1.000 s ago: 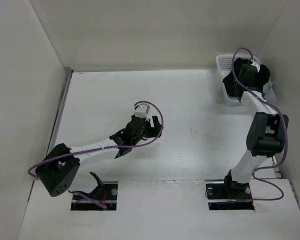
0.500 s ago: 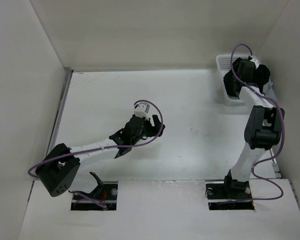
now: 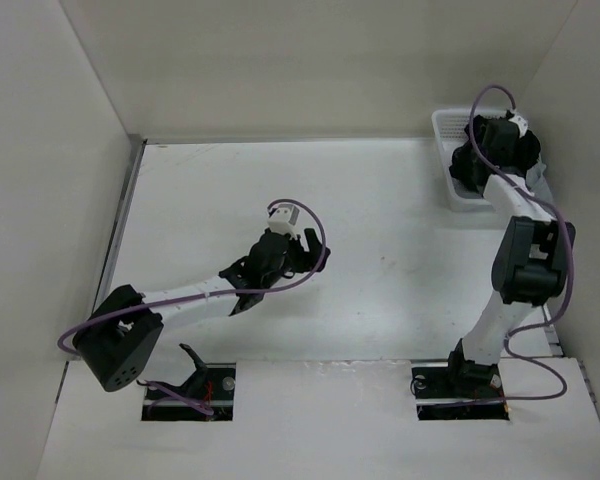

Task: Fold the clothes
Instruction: Grab the tank top from the pile, then move the tank top to the center of the board

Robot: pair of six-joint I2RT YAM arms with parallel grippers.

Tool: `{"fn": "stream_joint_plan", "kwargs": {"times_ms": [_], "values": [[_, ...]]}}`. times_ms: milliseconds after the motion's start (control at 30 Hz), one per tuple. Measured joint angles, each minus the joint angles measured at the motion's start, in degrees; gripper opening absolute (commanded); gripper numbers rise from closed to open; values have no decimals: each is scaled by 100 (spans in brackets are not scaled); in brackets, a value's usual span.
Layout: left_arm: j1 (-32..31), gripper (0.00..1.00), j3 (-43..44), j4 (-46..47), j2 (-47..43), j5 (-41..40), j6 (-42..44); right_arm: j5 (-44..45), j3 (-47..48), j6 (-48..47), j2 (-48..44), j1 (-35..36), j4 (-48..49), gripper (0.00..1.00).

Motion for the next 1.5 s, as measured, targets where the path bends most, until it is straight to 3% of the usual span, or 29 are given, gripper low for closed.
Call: {"fn": "stream_joint_plan", "kwargs": {"times_ms": [233,467,600,667,800,933,1100,1233,1367,1433,1500], "values": [[133,72,-17,94,-4,4,-79,-2,-72,107,-2243,525,140,0],[664,72,-367,50,-455,11,-376,-245,1902,-120,-3589,2385,317,3],[1202,72,-533,-94,-990,37,-649,-308,2699,-297,-3858,2798,374,3],[1537,72,-686,-153,-1349,39,-804,-332,2557,-321,-4037,2872,483,3],[2258,71,-1108,-358,-2153,70,-1084,-404,1121,-284,-4334,2957,887,3],[2750,70,-1408,-531,-2527,107,-1294,-553,-866,42,-4041,2946,1338,3],[2911,69,-1624,-643,-2177,138,-1515,-885,-2343,693,-2468,2688,1541,3],[2949,68,-1633,-671,-1834,140,-1541,-1088,-2221,960,-1257,2535,1543,2],[2931,67,-1578,-723,-1770,13,-1449,-1132,-1469,1036,-400,2529,1475,4],[2896,65,-1469,-815,-1679,-101,-1401,-1091,-1010,1058,-190,2522,1405,11],[2785,62,-1401,-874,-1609,-219,-1342,-1021,-592,1064,-79,2494,1353,27]]}}
